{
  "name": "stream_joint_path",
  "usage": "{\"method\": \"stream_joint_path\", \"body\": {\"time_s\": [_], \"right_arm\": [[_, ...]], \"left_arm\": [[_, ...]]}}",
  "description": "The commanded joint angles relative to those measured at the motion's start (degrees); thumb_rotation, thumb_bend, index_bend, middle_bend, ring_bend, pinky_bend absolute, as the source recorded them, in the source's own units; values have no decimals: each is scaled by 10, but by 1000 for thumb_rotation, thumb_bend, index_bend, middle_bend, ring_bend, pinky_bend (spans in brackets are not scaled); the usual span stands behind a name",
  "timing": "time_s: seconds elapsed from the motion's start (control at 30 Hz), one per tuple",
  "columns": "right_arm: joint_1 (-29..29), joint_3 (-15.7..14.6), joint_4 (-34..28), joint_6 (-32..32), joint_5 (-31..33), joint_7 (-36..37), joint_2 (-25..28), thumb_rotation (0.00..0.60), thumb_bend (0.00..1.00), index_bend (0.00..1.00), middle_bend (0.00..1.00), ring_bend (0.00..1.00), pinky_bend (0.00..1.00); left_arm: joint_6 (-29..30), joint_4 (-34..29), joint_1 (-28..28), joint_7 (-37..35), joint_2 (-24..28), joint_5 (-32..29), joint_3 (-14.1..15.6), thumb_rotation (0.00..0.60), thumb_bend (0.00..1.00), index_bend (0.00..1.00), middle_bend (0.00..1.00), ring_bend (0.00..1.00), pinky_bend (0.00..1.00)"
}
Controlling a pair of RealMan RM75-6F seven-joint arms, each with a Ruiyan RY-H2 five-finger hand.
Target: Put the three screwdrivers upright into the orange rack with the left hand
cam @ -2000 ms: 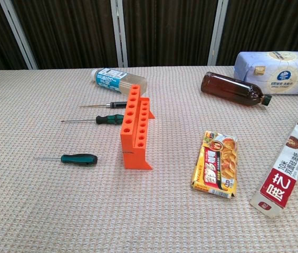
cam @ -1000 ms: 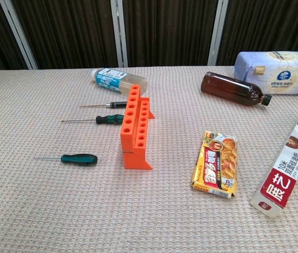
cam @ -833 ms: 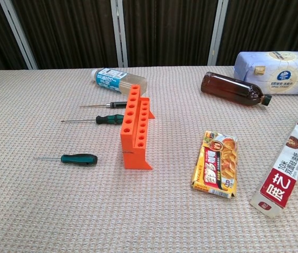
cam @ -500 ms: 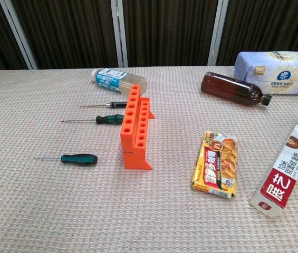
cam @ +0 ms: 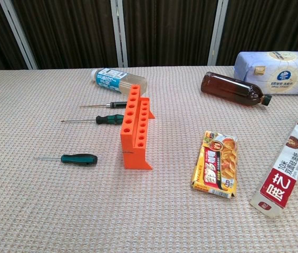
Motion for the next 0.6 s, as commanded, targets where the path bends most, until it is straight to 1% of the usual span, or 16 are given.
{"method": "stream_joint_path", "body": {"time_s": [0.03, 0.07, 0.2, 0.3, 0.4, 0.6], "right_arm": [[-1, 0, 1, 0, 0, 2, 0, 600, 0, 23, 0, 0, 0], [-2, -1, 2, 0, 0, 3, 0, 600, 0, 23, 0, 0, 0], [-5, -2, 4, 1, 3, 6, -1, 600, 0, 23, 0, 0, 0], [-7, -2, 4, 4, 3, 8, 0, 600, 0, 23, 0, 0, 0], [-8, -2, 4, 6, 3, 9, 0, 600, 0, 23, 0, 0, 0], [-12, -2, 7, 8, 5, 15, 1, 600, 0, 23, 0, 0, 0]], "left_arm": [[-77, -12, -79, 88, -28, -52, -40, 600, 372, 360, 53, 0, 0], [-91, -6, -95, 106, -41, -63, -46, 600, 372, 359, 51, 0, 0], [-111, 6, -128, 145, -73, -84, -54, 600, 372, 350, 48, 0, 0], [-124, 18, -155, 182, -104, -95, -54, 600, 332, 348, 42, 0, 0], [-132, 19, -171, 211, -124, -106, -50, 600, 287, 348, 36, 0, 0], [-135, 21, -194, 256, -176, -125, -29, 600, 280, 362, 30, 0, 0]]}}
